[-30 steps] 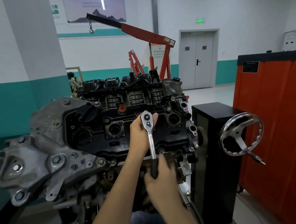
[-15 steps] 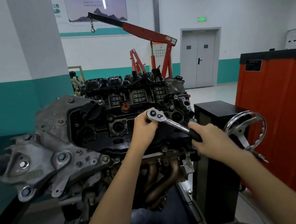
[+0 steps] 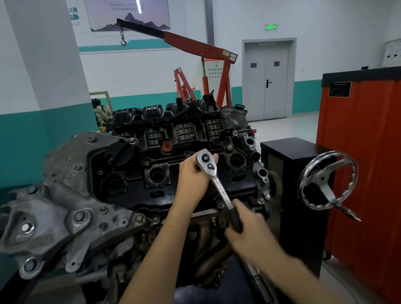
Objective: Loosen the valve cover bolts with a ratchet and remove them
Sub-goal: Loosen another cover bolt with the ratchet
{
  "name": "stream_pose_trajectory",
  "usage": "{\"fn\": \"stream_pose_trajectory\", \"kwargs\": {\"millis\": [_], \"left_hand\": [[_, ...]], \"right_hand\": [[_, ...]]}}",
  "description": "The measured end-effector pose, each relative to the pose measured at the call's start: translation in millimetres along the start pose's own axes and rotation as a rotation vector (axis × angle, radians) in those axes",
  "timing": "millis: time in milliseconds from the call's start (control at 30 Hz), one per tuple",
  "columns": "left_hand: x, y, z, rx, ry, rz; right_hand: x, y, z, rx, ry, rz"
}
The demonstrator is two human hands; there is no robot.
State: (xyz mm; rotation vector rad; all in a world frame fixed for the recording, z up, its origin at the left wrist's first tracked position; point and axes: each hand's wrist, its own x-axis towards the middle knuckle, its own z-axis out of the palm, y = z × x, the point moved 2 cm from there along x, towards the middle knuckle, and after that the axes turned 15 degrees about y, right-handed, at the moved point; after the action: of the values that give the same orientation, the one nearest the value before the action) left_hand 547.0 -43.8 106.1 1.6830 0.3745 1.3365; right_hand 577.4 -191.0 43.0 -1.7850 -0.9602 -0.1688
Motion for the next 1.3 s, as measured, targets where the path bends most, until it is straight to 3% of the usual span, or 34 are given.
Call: {"fn": "stream_pose_trajectory", "kwargs": {"millis": [133, 233, 300, 500, 600, 667, 833, 933, 1000, 1067, 1200, 1300], "left_hand": [[5, 8, 1, 0.036, -0.036, 0.004], [3, 5, -3, -0.011, 0.012, -0.022], [-2, 0, -4, -0.054, 0.061, -0.034], [-4, -1, 6, -0.126, 0.171, -0.06], [-3, 2, 5, -0.107, 0.162, -0.056], [-1, 2, 1, -0.066, 0.102, -0.025], [8, 7, -2, 0.073, -0.077, 0.022], [8, 7, -2, 0.065, -0.071, 0.04], [5, 4, -3, 0.014, -0.02, 0.016], [0, 3, -1, -0.022, -0.002, 0.008], [-7, 11, 8, -0.034, 0.029, 0.009], [-6, 16, 11, -0.071, 0.134, -0.014]], "right_hand": [[63, 6, -69, -0.424, -0.118, -0.255], [80, -3, -73, -0.641, -0.051, -0.411], [62, 1, -58, -0.56, -0.002, -0.352], [-21, -14, 38, 0.168, 0.15, 0.125], [-28, -27, 71, 0.285, 0.14, 0.215], [-22, -18, 58, 0.193, 0.092, 0.198], [24, 5, -40, -0.159, -0.102, -0.109], [72, -1, -77, -0.597, -0.117, -0.374], [85, -6, -80, -0.71, -0.058, -0.481], [75, 2, -72, -0.638, -0.001, -0.417], [8, 14, -16, -0.122, 0.102, -0.065], [-24, -7, 37, 0.178, 0.198, 0.099]]}}
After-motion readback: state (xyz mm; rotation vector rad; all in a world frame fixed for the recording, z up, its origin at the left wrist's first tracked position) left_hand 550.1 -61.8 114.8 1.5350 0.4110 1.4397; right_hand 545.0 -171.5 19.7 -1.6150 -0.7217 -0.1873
